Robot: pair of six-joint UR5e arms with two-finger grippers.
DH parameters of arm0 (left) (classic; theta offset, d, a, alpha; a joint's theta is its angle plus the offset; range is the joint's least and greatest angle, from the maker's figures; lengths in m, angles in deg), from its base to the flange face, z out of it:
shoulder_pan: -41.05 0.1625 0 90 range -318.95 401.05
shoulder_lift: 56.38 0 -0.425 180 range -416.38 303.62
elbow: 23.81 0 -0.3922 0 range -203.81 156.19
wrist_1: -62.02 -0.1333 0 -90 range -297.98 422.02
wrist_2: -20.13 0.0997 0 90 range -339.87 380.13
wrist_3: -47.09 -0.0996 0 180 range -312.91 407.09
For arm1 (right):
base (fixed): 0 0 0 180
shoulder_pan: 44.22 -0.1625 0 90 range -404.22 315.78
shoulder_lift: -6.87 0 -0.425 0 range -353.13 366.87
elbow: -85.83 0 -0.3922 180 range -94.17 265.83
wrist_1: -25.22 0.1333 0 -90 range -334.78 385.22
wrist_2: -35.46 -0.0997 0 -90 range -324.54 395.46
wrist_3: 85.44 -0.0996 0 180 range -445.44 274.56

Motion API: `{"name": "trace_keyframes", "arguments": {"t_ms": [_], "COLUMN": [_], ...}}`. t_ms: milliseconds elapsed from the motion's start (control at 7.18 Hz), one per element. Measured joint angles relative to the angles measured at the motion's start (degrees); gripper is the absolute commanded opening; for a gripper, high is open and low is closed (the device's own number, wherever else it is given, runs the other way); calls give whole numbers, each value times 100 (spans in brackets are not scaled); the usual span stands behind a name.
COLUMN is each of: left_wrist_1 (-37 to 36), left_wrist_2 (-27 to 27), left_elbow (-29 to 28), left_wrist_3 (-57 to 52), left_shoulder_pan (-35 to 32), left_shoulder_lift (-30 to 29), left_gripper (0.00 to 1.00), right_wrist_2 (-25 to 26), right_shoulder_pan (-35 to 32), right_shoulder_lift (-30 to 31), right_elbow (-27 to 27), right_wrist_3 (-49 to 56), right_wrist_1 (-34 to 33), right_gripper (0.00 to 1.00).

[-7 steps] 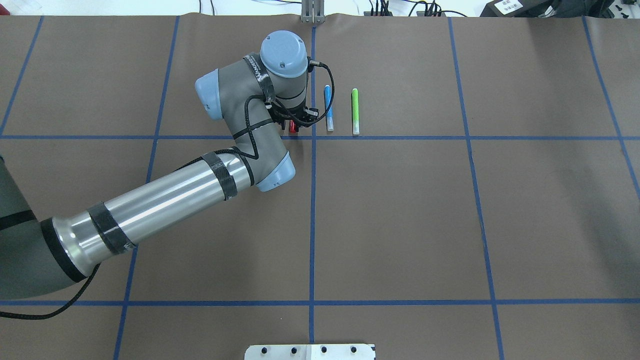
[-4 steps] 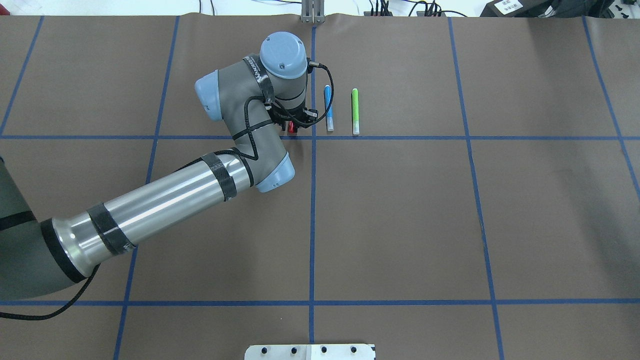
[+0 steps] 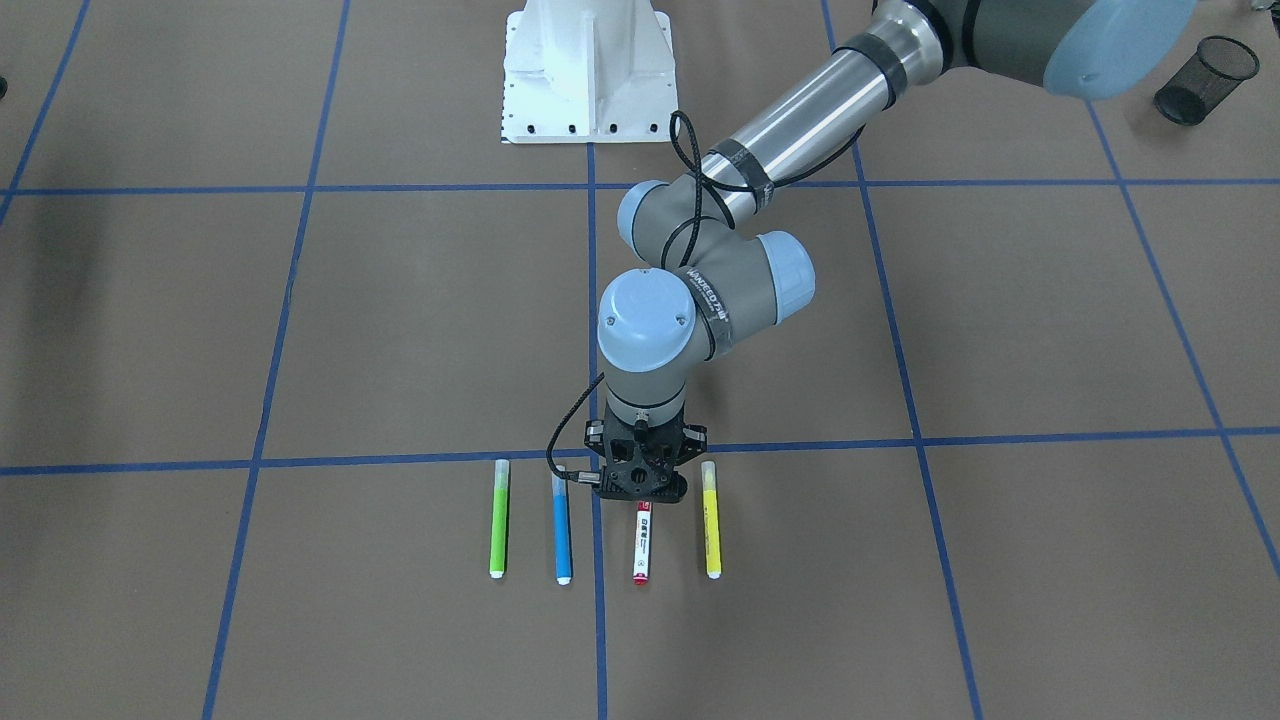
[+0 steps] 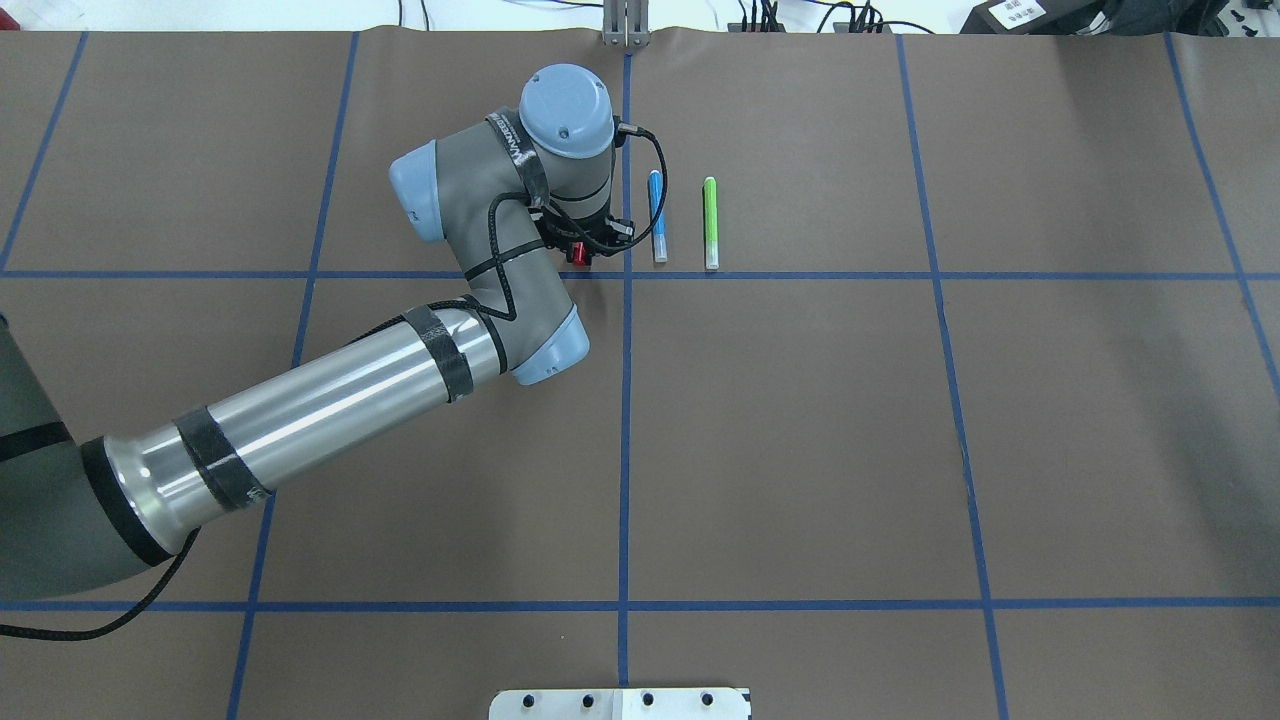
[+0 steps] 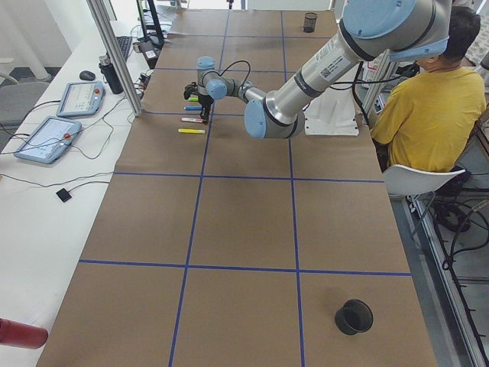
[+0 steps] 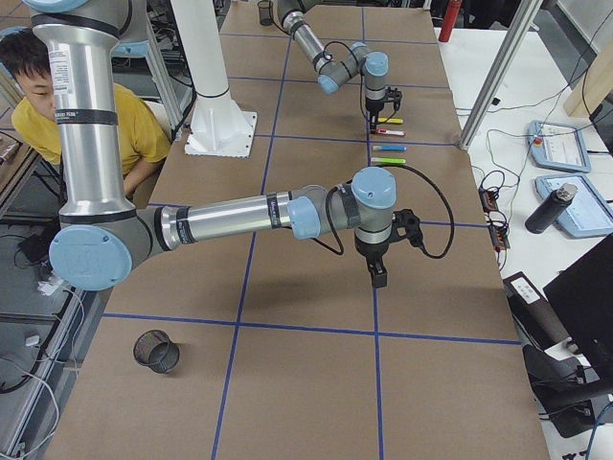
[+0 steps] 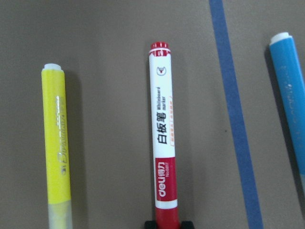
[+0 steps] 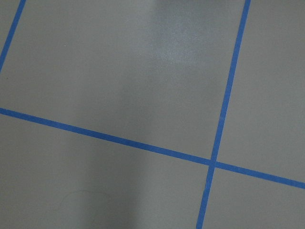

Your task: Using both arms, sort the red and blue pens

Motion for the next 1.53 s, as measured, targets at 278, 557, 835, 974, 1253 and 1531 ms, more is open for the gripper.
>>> {"name": "trace_keyframes", "arguments": {"t_ms": [278, 557, 835, 974, 1253, 1531], "left_wrist_1": [-7, -58, -135, -197, -578, -1515], "left_wrist_2": [-2, 5, 8, 8, 1, -12], "left_elbow": [40, 369, 861, 1161, 2133, 3401], "left_wrist_3": [-21, -49, -159, -282, -709, -1168], "left_shoulder_pan": [1, -40, -153, -211, -378, -652], "left_shoulder_lift": [22, 25, 68, 156, 609, 1131], "left_gripper": [0, 0, 0, 0, 0, 0], "right_wrist_2": [0, 0, 0, 0, 0, -6], "right_shoulder_pan": [6, 9, 12, 12, 10, 7], "right_shoulder_lift": [-11, -37, -47, -47, -42, -32], "right_elbow": [4, 18, 28, 35, 45, 48], "right_wrist_3": [0, 0, 0, 0, 0, 0], "right_wrist_1": [0, 0, 0, 0, 0, 0], "right_gripper": [100, 100, 100, 100, 100, 100]}}
